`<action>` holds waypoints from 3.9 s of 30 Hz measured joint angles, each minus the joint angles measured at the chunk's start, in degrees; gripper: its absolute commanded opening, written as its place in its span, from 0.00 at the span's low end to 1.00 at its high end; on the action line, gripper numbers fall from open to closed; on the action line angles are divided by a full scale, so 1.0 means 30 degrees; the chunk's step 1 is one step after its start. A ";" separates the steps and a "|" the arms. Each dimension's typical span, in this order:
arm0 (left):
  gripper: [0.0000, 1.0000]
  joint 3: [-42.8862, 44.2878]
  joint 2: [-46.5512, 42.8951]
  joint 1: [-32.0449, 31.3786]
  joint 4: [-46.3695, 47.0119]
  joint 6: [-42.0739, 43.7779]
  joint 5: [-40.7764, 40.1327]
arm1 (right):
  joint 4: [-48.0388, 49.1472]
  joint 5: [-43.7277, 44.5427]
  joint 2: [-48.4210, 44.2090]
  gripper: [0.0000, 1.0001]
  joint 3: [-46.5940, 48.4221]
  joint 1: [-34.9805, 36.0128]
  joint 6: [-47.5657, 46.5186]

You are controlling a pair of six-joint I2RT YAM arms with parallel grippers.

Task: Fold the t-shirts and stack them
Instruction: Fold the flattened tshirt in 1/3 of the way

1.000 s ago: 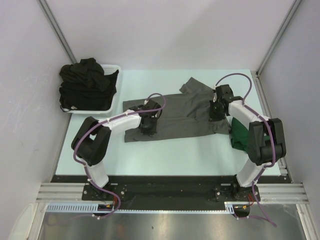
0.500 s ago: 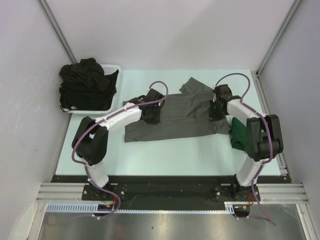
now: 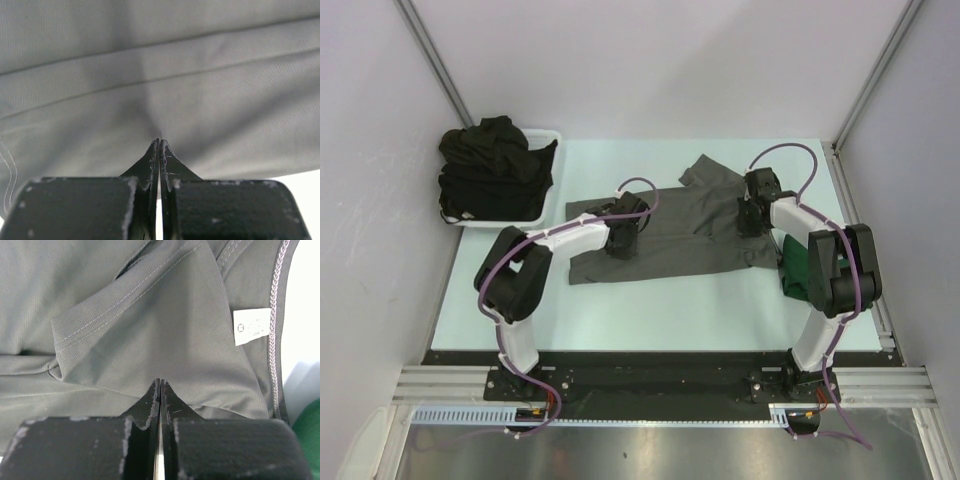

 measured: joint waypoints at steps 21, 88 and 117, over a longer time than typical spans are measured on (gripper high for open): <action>0.00 -0.1158 0.0248 0.0131 0.1982 -0.0022 -0.0401 | 0.0597 0.0007 0.0328 0.00 -0.1100 0.0138 -0.0044; 0.00 -0.3271 -0.1668 0.0233 0.1494 0.1209 0.0299 | 0.1486 0.1610 0.1821 0.00 0.0503 -0.0022 -0.0262; 0.00 -0.2936 -0.1654 0.0240 0.0291 0.1515 0.0284 | 0.1479 0.0401 0.2572 0.00 0.1260 -0.0627 0.0656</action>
